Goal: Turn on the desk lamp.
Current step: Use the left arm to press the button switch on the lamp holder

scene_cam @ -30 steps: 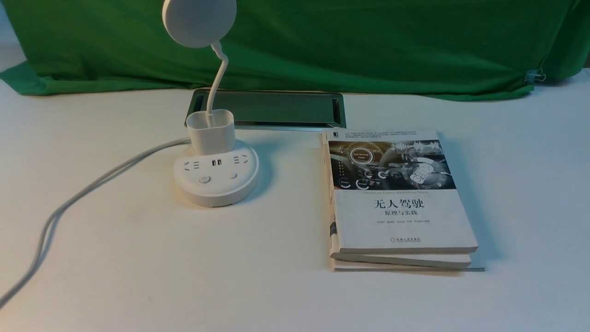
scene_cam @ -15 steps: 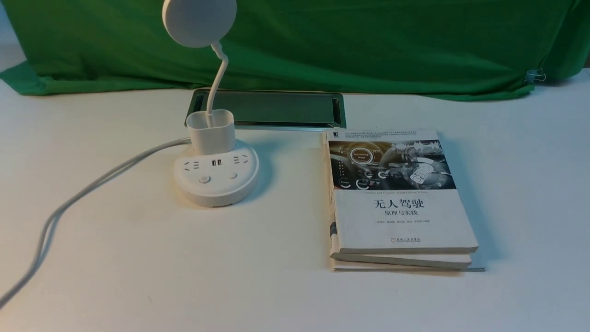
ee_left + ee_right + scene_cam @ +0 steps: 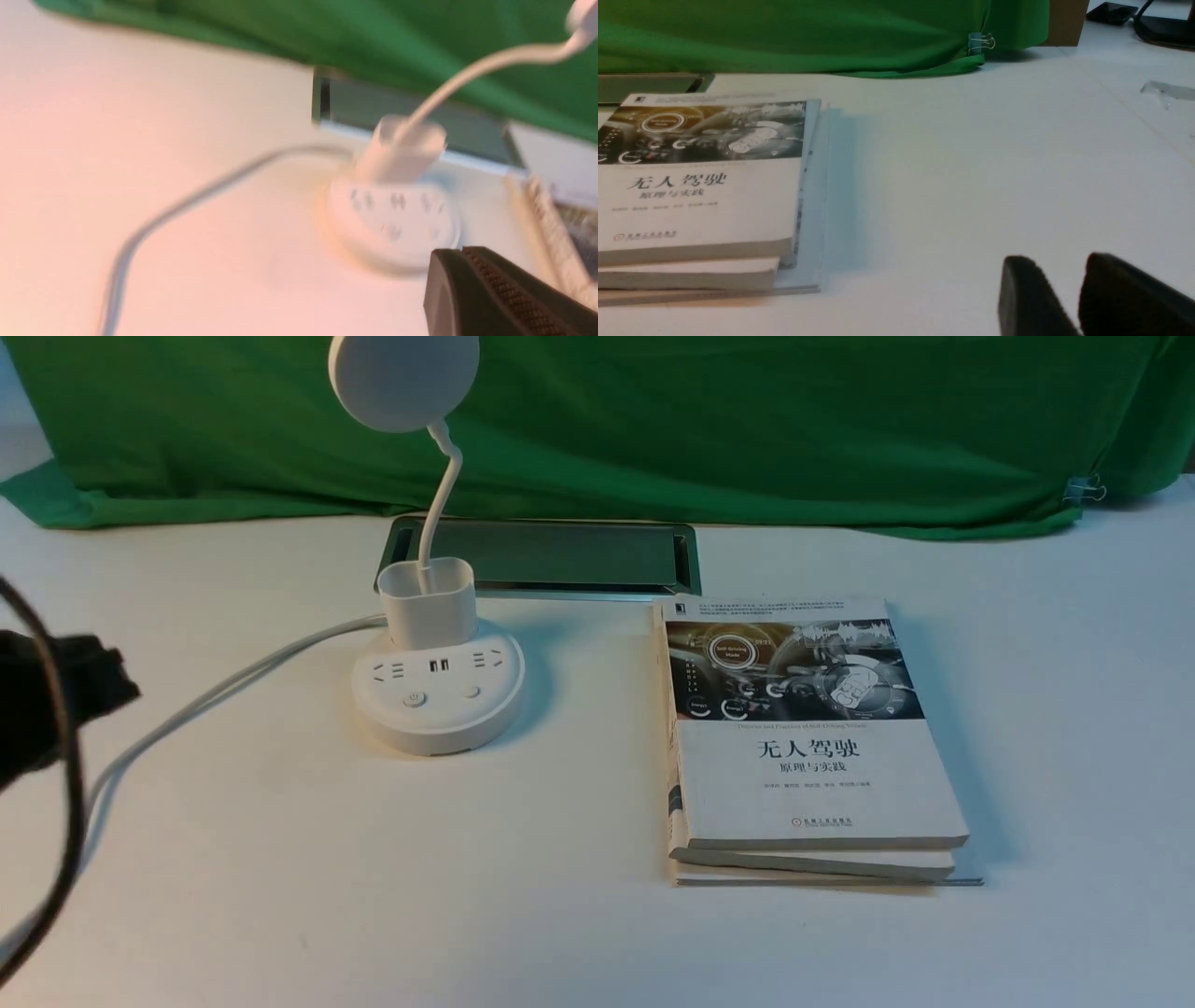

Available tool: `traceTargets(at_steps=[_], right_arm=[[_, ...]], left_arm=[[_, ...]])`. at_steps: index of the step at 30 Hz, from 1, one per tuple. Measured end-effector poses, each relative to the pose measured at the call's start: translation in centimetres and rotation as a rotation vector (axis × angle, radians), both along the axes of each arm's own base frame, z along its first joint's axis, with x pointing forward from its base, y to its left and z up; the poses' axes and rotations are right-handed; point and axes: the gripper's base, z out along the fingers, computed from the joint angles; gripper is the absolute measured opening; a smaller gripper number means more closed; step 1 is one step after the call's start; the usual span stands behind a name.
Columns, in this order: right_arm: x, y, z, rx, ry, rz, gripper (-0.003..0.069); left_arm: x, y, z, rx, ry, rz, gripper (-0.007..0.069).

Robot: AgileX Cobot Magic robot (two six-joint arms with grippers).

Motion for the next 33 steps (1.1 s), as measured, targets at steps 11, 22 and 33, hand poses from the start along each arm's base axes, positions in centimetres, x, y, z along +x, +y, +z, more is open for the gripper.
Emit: traceTargets(at_steps=[11, 22, 33], right_arm=[[0.0, 0.0, 0.0, 0.0, 0.0, 0.0, 0.0241], [0.0, 0.0, 0.0, 0.0, 0.0, 0.0, 0.0241], [0.0, 0.0, 0.0, 0.0, -0.002, 0.0, 0.0241]], left_arm=[[6.6, -4.0, -4.1, -0.161, 0.455, -0.272, 0.0021], [14.2, -11.0, -7.3, 0.108, 0.48, -0.387, 0.0021], [20.9, -12.9, -10.1, 0.324, 0.42, -0.372, 0.0021]])
